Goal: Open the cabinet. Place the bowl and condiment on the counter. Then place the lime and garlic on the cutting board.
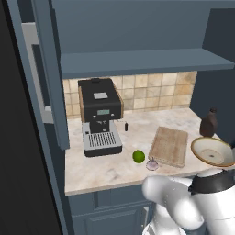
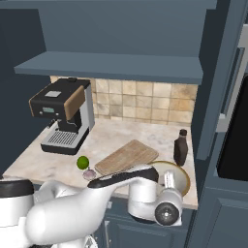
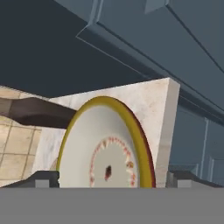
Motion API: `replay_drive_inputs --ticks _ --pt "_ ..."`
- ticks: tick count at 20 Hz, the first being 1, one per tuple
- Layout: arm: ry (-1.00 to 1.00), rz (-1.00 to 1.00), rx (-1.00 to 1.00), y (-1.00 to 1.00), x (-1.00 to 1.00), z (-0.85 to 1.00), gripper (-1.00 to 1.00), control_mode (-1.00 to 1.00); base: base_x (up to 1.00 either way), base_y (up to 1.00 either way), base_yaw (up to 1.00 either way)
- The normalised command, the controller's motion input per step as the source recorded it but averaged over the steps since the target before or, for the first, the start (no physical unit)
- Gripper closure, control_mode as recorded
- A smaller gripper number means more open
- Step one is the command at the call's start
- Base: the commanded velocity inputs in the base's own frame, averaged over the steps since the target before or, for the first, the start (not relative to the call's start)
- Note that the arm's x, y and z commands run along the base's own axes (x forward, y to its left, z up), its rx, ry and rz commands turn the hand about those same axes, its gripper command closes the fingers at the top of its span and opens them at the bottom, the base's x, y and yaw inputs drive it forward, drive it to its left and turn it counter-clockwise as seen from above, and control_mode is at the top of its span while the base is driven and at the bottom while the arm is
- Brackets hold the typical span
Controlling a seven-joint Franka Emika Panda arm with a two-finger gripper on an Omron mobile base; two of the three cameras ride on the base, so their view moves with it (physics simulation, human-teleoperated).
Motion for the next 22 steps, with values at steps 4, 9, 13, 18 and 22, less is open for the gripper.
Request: replay_drive_inputs --ticks 4,9,13,18,22 --pt "0.00 0.08 0.01 0.02 -0.45 0.53 -1.00 -1.00 0.00 0.00 0.00" --pt "0.06 0.17 0.00 0.37 -0.29 0.50 -1.00 -1.00 0.00 0.00 0.00" --pt "0.08 0.26 0.00 0.43 -0.34 0.55 -1.00 -1.00 0.00 0.00 0.00" --pt "0.02 0.24 -0.01 0.43 -0.29 0.63 -1.00 -1.00 0.00 0.00 0.00" --pt "0.00 0.19 -0.01 0.48 -0.13 0.57 -1.00 -1.00 0.00 0.00 0.00"
